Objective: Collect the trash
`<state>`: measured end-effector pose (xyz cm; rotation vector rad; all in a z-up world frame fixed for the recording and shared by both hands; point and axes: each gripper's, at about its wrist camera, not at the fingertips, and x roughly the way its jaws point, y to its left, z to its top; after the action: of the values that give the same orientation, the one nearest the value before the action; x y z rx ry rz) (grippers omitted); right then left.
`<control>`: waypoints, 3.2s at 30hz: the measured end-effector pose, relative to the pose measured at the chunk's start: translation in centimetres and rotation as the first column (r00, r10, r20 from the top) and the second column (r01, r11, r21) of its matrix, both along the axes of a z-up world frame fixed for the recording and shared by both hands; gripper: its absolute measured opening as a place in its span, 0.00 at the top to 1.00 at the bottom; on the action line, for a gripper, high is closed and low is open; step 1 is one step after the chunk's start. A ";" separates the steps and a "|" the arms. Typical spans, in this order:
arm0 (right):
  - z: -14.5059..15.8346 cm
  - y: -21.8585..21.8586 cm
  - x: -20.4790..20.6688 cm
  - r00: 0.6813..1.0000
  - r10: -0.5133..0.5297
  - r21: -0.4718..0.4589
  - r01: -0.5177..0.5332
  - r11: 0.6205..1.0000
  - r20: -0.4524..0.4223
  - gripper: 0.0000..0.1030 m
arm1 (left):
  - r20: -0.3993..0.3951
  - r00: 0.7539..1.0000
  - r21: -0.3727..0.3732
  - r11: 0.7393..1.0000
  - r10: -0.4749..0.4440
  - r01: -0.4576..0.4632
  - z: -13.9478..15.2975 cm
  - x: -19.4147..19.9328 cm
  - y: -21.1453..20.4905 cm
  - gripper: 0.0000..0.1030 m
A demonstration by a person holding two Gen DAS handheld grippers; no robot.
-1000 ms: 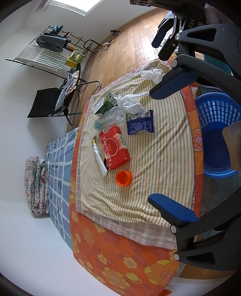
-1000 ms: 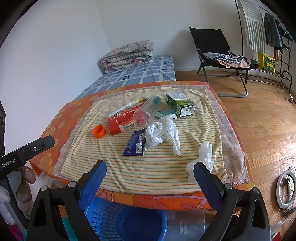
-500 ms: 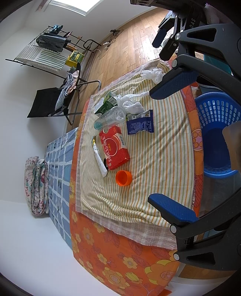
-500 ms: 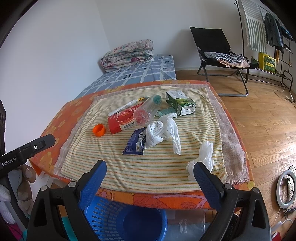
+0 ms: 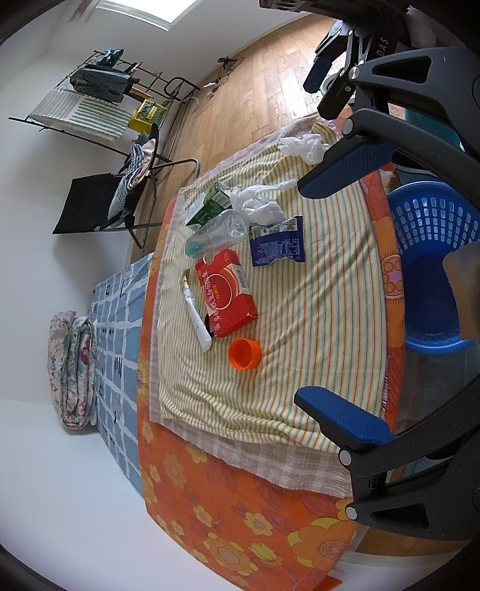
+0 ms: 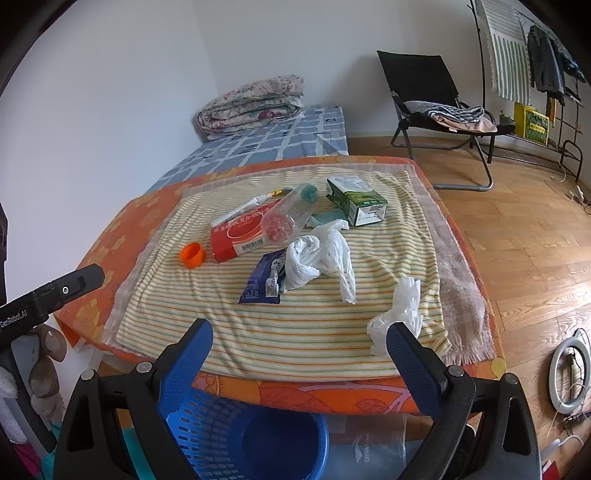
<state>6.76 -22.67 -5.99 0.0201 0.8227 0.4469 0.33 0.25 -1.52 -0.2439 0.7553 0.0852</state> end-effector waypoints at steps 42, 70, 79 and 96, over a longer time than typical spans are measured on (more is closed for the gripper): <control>-9.3 -4.7 10.5 0.948 -0.143 -0.165 0.098 0.981 -0.285 0.19 | -0.310 0.943 0.008 0.992 0.125 -0.129 -12.6 15.1 10.0 0.21; -9.3 -4.6 11.2 0.945 -0.159 -0.150 0.120 0.981 -0.286 0.66 | -0.272 0.959 0.002 0.997 0.076 -0.078 -12.0 16.2 9.7 0.50; -7.1 -5.6 10.2 0.961 -0.156 -0.122 0.131 0.984 -0.228 0.67 | -0.225 0.974 0.036 0.999 0.036 -0.028 -9.6 13.8 8.5 0.50; -4.7 -8.5 6.9 0.969 -0.138 -0.040 0.132 0.990 -0.205 0.66 | -0.164 0.984 0.032 0.997 -0.071 0.077 -5.7 7.2 4.7 0.50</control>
<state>13.68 -31.19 -10.71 0.0992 1.0257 0.3083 7.55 4.92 -7.20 -0.1734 0.9237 0.0495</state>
